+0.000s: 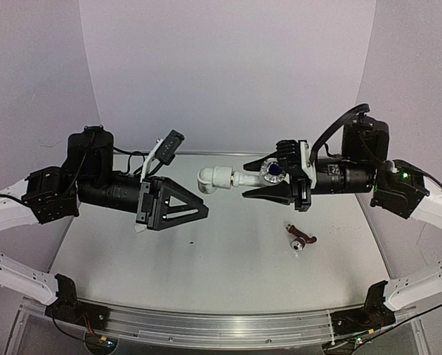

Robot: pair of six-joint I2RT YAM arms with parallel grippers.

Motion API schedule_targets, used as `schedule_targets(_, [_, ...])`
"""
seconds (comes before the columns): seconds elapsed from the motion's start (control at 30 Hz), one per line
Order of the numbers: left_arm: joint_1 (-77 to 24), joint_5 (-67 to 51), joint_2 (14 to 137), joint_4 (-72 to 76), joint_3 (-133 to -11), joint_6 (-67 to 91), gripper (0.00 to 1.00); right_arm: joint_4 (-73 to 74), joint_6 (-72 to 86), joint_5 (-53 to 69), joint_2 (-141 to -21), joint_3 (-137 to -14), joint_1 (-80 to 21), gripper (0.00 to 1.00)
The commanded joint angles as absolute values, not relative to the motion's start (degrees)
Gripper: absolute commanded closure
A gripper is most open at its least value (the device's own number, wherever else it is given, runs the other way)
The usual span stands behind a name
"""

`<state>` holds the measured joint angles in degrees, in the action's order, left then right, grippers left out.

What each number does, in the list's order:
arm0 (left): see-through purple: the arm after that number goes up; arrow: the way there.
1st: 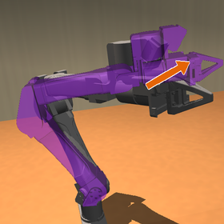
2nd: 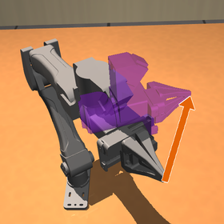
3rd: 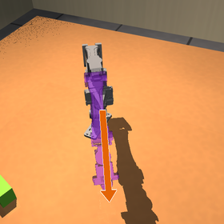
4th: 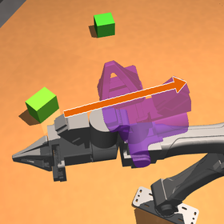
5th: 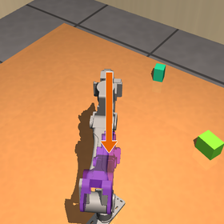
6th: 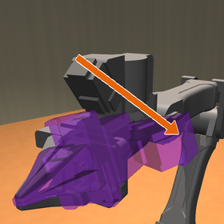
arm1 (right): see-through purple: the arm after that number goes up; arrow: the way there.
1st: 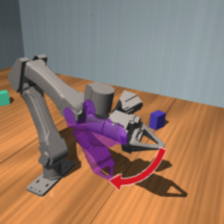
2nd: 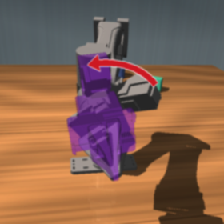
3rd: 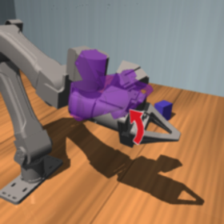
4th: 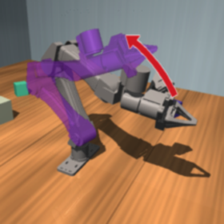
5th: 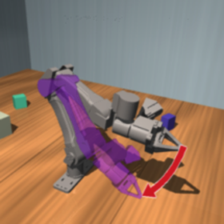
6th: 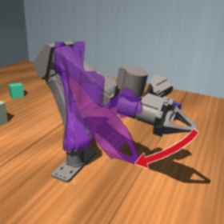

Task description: Install the water faucets

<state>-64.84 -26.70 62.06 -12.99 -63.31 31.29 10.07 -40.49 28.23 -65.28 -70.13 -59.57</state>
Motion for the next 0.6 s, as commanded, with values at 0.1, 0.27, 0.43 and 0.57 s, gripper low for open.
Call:
schedule_targets(0.1, [-64.67, -28.25, 63.25, -5.29, -64.47, 34.27, 0.1, 5.51, -45.39, 28.99, -63.9, -71.82, -60.3, 1.0])
schedule_targets(0.27, [-64.64, -28.55, 65.03, -4.0, -65.33, 34.36, 0.06, 5.8, -43.48, 30.88, -63.81, -71.57, -60.41, 1.0])
schedule_targets(0.43, [-64.62, -28.47, 66.26, -3.63, -66.09, 34.33, 0.07, 5.79, -41.22, 31.9, -63.97, -70.99, -60.66, 1.0])
schedule_targets(0.57, [-64.64, -29.52, 66.4, 0.78, -64.58, 35.94, 0.09, 5.8, -41.31, 31.41, -64.14, -70.37, -61.05, 1.0])
